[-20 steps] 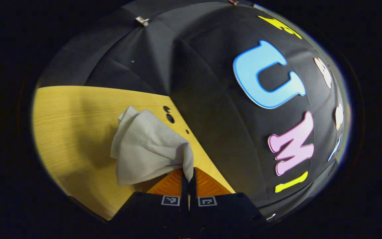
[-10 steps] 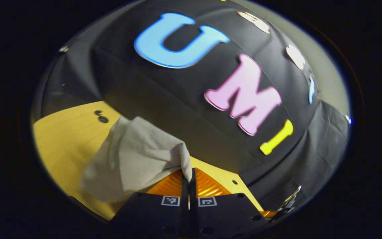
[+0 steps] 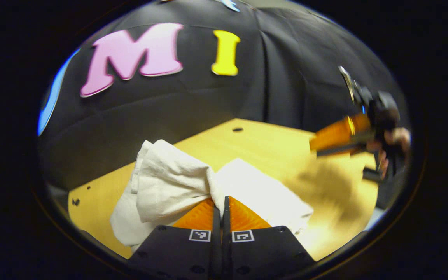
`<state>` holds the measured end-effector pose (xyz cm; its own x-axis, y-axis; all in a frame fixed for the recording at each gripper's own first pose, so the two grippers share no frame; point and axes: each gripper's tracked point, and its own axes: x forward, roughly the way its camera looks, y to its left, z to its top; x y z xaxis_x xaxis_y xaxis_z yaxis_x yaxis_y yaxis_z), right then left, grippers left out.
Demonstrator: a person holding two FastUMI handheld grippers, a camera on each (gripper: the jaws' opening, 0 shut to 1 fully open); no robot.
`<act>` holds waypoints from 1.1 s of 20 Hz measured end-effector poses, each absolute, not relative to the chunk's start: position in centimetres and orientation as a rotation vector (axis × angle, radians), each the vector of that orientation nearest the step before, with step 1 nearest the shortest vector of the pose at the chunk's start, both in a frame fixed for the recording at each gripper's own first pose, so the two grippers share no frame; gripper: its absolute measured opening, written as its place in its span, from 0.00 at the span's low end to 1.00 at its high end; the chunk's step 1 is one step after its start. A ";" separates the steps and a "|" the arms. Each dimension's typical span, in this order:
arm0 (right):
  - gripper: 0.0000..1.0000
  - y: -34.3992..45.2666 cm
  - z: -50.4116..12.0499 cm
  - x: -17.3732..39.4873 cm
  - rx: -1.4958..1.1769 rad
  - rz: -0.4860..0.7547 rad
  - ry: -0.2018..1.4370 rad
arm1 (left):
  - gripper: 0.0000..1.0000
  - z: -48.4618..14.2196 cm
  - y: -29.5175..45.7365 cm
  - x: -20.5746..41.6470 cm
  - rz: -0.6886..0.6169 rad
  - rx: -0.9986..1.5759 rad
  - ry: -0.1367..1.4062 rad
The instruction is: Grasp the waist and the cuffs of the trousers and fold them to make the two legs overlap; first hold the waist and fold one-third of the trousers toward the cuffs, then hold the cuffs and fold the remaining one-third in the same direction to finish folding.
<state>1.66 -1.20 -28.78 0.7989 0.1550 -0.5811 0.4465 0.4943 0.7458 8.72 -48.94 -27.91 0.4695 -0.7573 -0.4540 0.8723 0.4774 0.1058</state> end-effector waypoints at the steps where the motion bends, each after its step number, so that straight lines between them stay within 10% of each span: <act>1: 0.53 -1.8 -29.1 1.5 1.060 -0.203 0.650 | 0.06 -27.6 -49.1 8.2 -1.034 0.445 0.348; 22: 0.53 -8.9 -30.1 -0.6 1.049 -0.258 0.655 | 0.07 -28.3 -49.4 6.5 -1.086 1.398 -0.271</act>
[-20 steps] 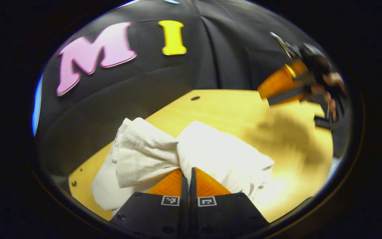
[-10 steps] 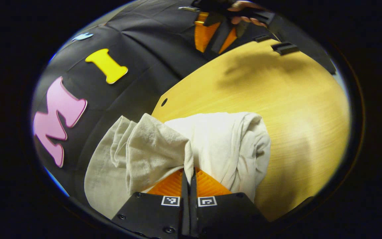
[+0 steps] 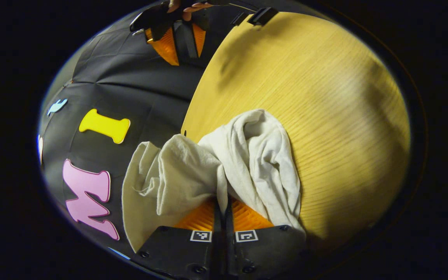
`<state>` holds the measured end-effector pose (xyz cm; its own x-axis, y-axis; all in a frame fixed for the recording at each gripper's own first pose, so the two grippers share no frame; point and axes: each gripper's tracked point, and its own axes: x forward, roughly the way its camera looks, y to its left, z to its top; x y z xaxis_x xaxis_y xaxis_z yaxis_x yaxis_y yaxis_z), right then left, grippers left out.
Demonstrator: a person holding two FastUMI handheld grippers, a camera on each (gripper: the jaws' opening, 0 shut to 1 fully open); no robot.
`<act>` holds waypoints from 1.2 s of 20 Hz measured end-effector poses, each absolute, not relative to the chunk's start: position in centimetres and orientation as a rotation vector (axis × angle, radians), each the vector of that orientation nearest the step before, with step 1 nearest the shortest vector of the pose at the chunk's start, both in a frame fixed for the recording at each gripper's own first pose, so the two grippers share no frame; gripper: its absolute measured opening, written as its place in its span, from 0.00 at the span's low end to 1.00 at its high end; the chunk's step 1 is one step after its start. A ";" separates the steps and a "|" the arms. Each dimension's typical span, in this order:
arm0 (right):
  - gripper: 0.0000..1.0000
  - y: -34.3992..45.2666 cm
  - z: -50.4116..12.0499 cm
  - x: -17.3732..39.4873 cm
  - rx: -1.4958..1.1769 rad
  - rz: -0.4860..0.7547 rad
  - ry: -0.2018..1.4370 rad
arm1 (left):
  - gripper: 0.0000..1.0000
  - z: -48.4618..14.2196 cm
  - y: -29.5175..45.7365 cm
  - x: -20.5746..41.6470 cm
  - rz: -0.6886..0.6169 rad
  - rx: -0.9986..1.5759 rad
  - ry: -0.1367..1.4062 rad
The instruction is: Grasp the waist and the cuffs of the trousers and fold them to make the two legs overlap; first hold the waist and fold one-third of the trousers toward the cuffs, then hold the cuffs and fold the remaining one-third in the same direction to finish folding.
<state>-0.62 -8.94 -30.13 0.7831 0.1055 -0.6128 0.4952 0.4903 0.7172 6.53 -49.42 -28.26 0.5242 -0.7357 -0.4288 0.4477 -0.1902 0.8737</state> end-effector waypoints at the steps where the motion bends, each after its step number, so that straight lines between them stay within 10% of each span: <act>1: 0.53 -9.0 -30.1 -0.6 1.052 -0.256 0.656 | 0.07 -28.3 -49.3 6.5 -1.092 1.435 -0.281; 6: 0.53 -9.3 -29.8 -1.1 1.074 -0.256 0.648 | 0.08 -28.3 -49.4 6.5 -1.121 1.649 -0.370; 11: 0.53 -8.9 -29.0 -2.0 1.084 -0.247 0.651 | 0.65 -26.2 -50.0 6.6 -1.076 1.650 -0.458; 17: 0.53 -9.3 -27.4 -2.7 1.097 -0.249 0.639 | 0.95 -23.3 -49.7 6.8 -1.031 1.584 -0.495; 24: 0.53 -9.9 -24.6 -2.6 1.088 -0.240 0.627 | 0.95 -17.2 -48.5 7.2 -0.933 1.465 -0.549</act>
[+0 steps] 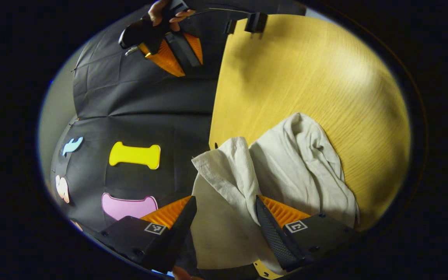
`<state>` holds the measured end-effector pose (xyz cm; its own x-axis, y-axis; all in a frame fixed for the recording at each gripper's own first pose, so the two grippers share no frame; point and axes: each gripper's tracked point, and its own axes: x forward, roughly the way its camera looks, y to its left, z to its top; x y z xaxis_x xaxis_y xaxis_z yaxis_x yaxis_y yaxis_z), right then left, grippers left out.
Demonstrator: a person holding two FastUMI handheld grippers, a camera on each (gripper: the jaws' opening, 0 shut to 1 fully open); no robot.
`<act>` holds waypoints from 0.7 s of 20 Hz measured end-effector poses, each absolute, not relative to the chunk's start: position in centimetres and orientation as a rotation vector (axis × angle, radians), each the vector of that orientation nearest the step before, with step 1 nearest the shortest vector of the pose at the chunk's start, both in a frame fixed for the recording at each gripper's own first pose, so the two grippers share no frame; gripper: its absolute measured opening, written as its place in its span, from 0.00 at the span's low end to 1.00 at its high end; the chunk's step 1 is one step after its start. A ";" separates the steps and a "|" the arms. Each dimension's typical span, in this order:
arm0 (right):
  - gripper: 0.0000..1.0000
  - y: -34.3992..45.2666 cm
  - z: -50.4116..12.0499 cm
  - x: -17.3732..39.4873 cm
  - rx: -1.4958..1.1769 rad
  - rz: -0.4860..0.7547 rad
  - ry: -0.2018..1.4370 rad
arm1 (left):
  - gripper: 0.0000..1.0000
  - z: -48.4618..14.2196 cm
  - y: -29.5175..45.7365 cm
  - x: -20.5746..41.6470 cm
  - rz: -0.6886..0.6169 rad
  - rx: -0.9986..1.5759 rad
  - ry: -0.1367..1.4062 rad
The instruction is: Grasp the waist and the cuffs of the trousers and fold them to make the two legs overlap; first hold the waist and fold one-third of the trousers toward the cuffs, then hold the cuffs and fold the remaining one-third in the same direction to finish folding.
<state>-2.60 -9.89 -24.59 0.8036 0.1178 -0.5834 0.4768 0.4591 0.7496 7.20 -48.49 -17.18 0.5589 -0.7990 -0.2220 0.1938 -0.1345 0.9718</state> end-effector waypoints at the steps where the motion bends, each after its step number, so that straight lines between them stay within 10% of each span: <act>1: 0.53 -10.0 -24.1 -2.5 1.085 -0.239 0.625 | 0.95 -16.2 -48.0 7.3 -0.918 1.451 -0.553; 8: 0.53 -9.5 -21.6 -2.8 1.077 -0.217 0.625 | 0.95 -9.1 -46.5 5.2 -0.868 1.347 -0.625; 14: 0.54 -8.3 -19.0 -3.5 1.037 -0.169 0.616 | 0.95 -3.8 -41.0 8.5 -0.709 1.127 -0.362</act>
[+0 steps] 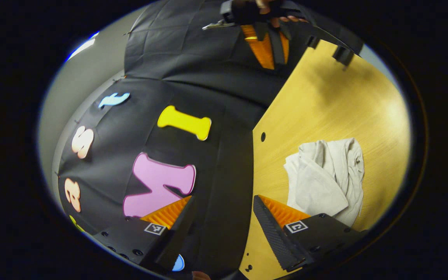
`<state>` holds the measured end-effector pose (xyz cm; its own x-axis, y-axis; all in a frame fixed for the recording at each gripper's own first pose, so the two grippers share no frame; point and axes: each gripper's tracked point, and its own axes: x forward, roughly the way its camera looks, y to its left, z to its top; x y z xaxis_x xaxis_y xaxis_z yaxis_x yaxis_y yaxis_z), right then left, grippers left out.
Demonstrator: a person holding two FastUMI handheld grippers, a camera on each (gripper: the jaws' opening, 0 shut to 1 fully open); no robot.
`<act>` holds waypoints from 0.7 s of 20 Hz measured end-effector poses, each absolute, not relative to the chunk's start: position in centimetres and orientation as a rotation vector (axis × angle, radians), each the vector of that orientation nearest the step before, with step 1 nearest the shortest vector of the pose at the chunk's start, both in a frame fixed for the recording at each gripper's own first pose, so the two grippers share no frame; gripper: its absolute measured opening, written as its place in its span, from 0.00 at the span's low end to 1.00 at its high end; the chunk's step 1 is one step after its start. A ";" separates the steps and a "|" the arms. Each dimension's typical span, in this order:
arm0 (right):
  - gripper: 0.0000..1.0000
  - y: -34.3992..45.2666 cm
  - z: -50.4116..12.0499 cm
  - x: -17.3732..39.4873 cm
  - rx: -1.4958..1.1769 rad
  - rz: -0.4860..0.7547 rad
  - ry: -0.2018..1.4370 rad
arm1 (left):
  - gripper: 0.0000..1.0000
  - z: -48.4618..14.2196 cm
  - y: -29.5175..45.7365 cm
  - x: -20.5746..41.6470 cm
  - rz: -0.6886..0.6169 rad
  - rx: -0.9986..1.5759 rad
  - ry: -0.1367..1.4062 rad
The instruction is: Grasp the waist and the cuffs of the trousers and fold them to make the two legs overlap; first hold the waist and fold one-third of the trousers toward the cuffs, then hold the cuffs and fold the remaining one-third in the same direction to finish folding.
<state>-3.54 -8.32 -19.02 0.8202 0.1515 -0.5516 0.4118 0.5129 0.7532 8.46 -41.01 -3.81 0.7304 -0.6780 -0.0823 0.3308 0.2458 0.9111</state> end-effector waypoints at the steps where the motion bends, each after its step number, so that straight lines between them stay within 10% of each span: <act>1: 0.55 -8.1 -18.4 -3.5 1.031 -0.159 0.611 | 0.95 -3.1 -40.1 8.8 -0.685 1.094 -0.336; 14: 0.62 -3.5 -8.4 -3.2 0.858 -0.039 0.475 | 0.95 0.7 -30.9 6.9 -0.539 0.490 -0.018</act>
